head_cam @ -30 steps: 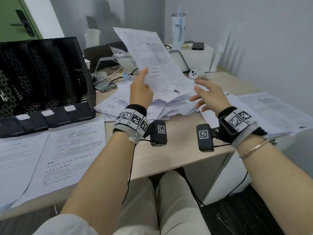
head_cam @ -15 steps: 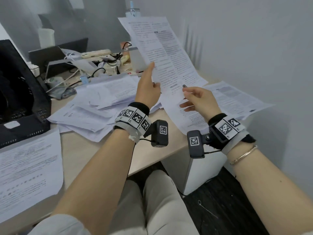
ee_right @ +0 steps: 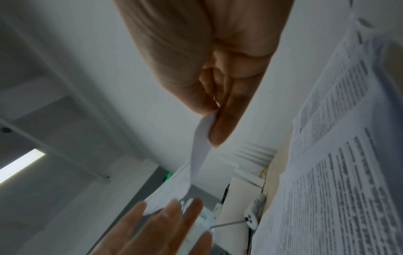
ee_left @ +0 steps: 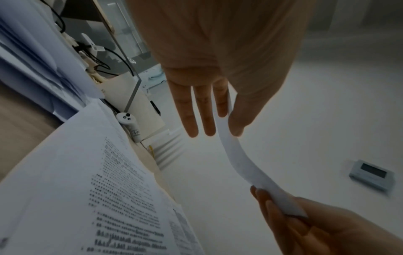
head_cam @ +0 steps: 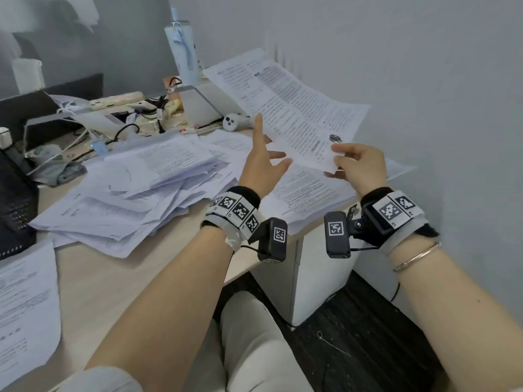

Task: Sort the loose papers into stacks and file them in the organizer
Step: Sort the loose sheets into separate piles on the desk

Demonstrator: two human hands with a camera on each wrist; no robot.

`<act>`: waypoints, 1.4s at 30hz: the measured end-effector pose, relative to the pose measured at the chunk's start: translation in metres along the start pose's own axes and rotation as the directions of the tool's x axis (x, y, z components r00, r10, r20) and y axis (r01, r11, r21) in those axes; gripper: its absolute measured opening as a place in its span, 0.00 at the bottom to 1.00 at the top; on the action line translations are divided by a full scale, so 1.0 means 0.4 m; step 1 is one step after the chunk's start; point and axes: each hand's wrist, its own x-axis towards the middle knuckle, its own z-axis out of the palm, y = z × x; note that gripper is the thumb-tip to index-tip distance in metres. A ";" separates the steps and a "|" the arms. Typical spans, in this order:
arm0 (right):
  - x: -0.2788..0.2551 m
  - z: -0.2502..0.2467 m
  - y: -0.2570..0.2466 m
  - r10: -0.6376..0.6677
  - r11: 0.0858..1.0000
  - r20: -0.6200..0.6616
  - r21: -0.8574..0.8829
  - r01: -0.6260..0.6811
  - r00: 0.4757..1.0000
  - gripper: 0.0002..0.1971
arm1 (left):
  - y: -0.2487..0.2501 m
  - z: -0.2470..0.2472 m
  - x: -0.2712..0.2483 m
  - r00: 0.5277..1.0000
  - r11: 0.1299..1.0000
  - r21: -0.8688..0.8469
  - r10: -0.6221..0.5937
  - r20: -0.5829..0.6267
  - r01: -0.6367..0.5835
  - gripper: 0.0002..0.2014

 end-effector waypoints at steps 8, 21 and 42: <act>0.084 -0.112 0.032 0.042 0.998 -0.237 0.050 -0.031 0.971 0.13 | -0.090 0.072 0.000 0.931 0.898 0.435 -0.219 0.292 0.075 0.20; 0.130 -0.156 0.146 0.123 0.948 -0.280 -0.249 -0.196 0.952 0.18 | -0.091 0.109 -0.058 0.706 0.582 0.805 -0.523 0.478 -0.114 0.39; 0.035 -0.039 0.042 -0.093 0.854 -0.156 -0.521 -0.002 0.983 0.14 | -0.079 -0.010 -0.062 0.859 0.867 0.483 -0.337 0.386 0.123 0.26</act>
